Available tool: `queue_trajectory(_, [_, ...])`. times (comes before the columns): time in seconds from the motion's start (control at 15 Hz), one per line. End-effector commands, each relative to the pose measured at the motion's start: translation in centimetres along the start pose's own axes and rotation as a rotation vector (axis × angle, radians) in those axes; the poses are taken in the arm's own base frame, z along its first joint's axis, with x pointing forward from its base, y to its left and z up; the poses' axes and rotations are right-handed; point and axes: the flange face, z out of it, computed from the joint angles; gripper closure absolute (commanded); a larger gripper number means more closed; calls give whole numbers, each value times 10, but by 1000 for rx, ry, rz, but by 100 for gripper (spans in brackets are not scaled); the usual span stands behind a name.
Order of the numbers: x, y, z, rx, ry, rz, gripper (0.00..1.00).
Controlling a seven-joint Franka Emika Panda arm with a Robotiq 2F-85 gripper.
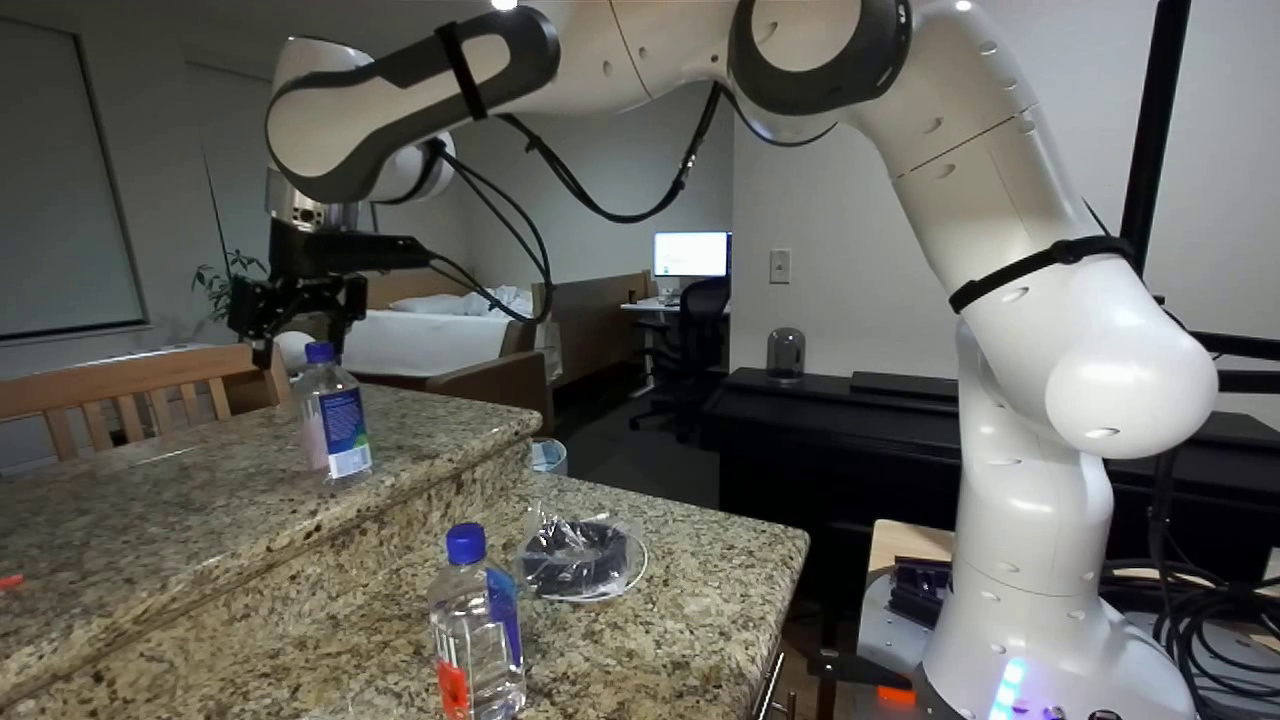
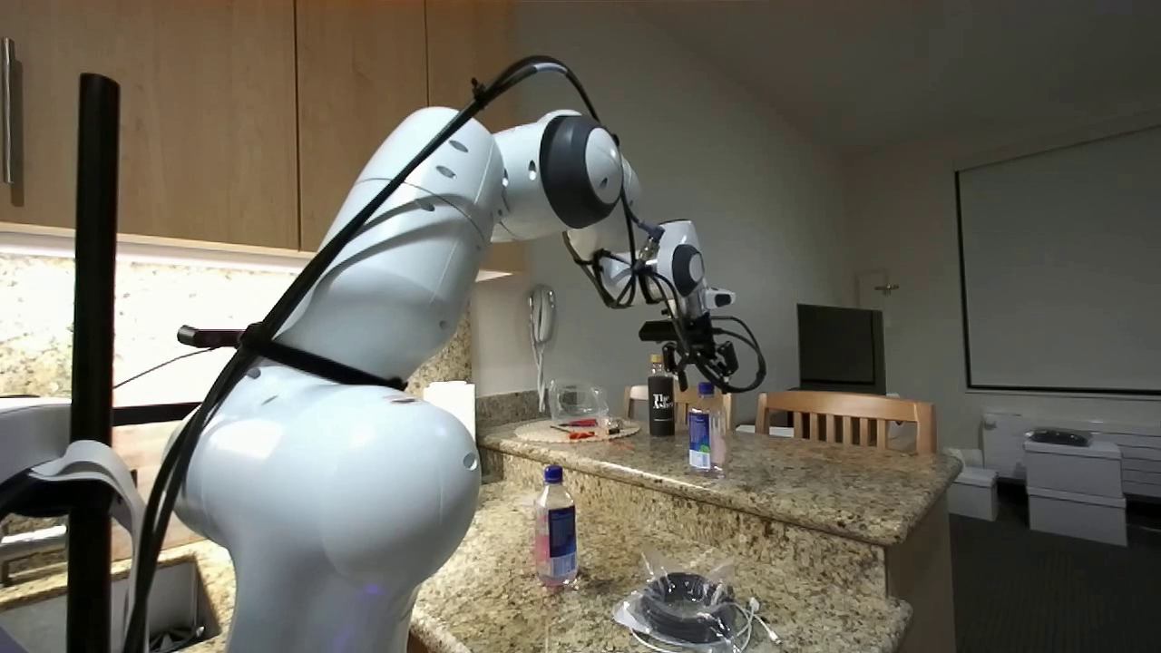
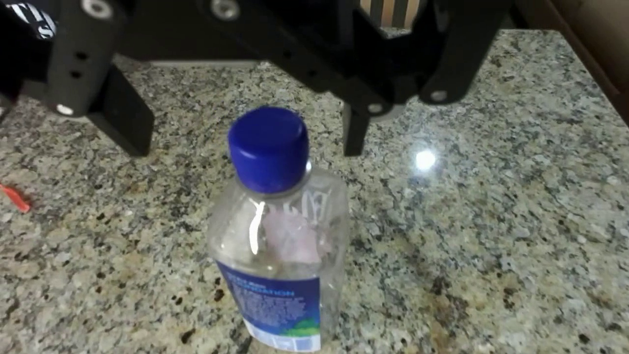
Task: Move the water bottle on the bottom counter to the left then move the water bottle from the upper counter to the bottom counter.
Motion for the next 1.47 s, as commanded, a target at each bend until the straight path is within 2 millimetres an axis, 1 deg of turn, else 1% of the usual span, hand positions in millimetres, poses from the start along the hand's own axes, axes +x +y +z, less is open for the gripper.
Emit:
queue_trajectory(0.0, [6, -2, -8, -30, -3, 33, 32])
queue_trajectory(0.07, [7, -1, -9, -38, -5, 39, 40])
queue_trajectory(0.13, [8, 1, -9, -50, -12, 45, 27])
queue_trajectory(0.2, [8, 2, -8, -59, -17, 53, 12])
queue_trajectory(0.27, [8, 4, -8, -66, -26, 61, 7])
queue_trajectory(0.33, [7, 5, -7, -72, -33, 67, 6])
queue_trajectory(0.4, [7, 6, -7, -81, -40, 73, 1])
queue_trajectory(0.53, [6, 8, -3, -85, -62, 72, 0])
queue_trajectory(0.6, [6, 9, -1, -86, -72, 73, 27])
queue_trajectory(0.67, [5, 8, 0, -88, -81, 72, 25])
queue_trajectory(0.73, [5, 8, 2, -89, -91, 69, 29])
queue_trajectory(1.13, [6, 5, 6, -94, -91, 59, 70])
queue_trajectory(1.33, [9, 3, -3, -105, -74, 54, 86])
queue_trajectory(1.4, [9, 2, -5, -107, -72, 52, 89])
